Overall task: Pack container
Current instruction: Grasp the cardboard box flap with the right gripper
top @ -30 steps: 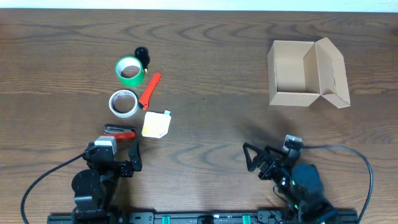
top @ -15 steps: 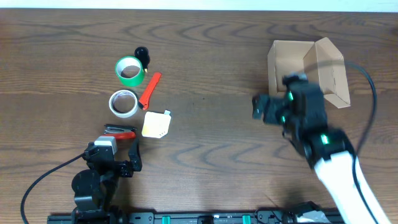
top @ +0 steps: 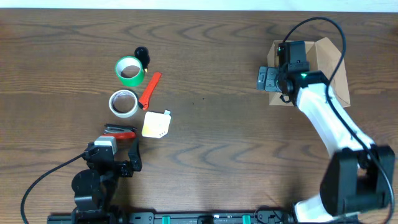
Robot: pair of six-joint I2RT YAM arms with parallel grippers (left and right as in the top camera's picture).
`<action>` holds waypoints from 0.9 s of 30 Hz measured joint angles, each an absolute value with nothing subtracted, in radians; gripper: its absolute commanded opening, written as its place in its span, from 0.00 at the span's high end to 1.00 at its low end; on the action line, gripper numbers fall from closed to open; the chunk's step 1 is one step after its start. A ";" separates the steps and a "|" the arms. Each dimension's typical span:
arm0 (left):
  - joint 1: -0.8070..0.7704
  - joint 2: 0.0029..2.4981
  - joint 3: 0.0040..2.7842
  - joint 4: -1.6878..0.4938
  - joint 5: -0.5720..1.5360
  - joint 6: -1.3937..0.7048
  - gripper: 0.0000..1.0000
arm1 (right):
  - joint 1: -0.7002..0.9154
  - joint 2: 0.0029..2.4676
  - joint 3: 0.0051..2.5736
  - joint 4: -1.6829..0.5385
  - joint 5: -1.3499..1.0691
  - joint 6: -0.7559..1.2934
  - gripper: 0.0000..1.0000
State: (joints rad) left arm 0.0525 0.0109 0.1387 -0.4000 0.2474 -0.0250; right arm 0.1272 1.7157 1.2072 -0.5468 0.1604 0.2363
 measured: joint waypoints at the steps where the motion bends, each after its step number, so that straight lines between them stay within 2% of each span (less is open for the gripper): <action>1: 0.052 0.011 0.139 -0.400 0.247 -0.025 0.05 | 0.123 1.733 1.207 -0.537 0.160 0.233 0.13; 2: 0.052 0.011 0.139 -0.400 0.247 -0.025 0.05 | 0.119 1.752 1.207 -0.526 0.160 0.226 0.30; 4: 0.052 0.011 0.139 -0.400 0.247 -0.025 0.05 | 0.115 1.778 1.208 -0.506 0.158 0.225 0.93; 5: 0.052 0.011 0.139 -0.400 0.247 -0.025 0.05 | 0.115 1.786 1.208 -0.497 0.158 0.226 0.99; 14: 0.052 0.011 0.139 -0.400 0.247 -0.025 0.05 | 0.128 1.776 1.224 -0.452 0.147 0.176 0.99; 27: 0.052 0.011 0.139 -0.400 0.247 -0.025 0.05 | 0.340 1.722 1.237 -0.554 -0.089 -0.152 0.99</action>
State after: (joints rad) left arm 0.0525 0.0109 0.1387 -0.4000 0.2474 -0.0250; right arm 0.3405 1.7218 1.2366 -0.5545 -0.0891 -0.1524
